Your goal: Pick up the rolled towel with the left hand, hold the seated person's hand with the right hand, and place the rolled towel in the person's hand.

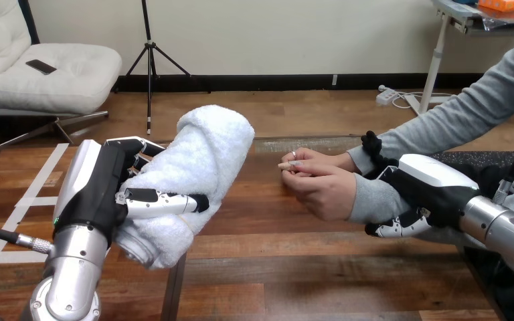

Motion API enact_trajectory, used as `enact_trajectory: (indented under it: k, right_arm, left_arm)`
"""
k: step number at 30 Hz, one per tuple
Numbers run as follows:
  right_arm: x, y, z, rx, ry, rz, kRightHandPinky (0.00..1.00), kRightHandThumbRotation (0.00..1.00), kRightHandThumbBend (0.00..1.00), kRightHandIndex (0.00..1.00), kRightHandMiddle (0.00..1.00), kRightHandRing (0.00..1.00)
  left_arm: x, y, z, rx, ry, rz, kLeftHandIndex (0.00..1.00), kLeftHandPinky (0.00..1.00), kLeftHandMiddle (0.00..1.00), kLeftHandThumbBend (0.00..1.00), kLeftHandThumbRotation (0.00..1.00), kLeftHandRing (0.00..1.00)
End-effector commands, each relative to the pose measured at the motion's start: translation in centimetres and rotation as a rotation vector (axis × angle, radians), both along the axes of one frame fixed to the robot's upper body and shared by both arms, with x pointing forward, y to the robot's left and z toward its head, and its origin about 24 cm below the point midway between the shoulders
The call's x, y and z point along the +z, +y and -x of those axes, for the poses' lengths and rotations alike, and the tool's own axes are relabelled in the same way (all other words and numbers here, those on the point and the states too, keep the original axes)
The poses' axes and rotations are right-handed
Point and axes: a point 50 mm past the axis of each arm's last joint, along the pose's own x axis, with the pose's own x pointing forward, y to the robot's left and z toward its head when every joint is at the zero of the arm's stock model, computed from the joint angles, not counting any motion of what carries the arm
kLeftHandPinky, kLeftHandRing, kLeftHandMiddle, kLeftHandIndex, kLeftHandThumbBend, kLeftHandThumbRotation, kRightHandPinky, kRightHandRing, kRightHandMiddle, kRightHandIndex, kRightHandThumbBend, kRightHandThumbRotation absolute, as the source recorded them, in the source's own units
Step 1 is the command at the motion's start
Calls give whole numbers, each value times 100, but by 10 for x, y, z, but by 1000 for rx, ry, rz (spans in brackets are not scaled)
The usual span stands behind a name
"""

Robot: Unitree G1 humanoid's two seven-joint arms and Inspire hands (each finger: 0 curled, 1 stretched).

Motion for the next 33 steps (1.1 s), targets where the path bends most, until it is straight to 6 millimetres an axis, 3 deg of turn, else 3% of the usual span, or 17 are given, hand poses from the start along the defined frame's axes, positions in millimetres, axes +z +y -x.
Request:
enact_trajectory:
  k: [1,15,33]
  right_arm:
    - [32,9,-17,21,-119,-74,10,3,43,22,21,15]
    - [41,9,-20,24,-125,-86,10,2,43,22,20,14]
    - [50,8,-22,32,-154,-80,11,7,43,22,21,15]
  left_arm:
    - [26,-3,-6,-16,-134,-26,44,22,38,66,0,30]
    - [27,-2,-7,-15,-138,-30,44,20,37,66,0,29]
    - [28,-3,-8,-20,-151,-14,44,27,40,65,0,34]
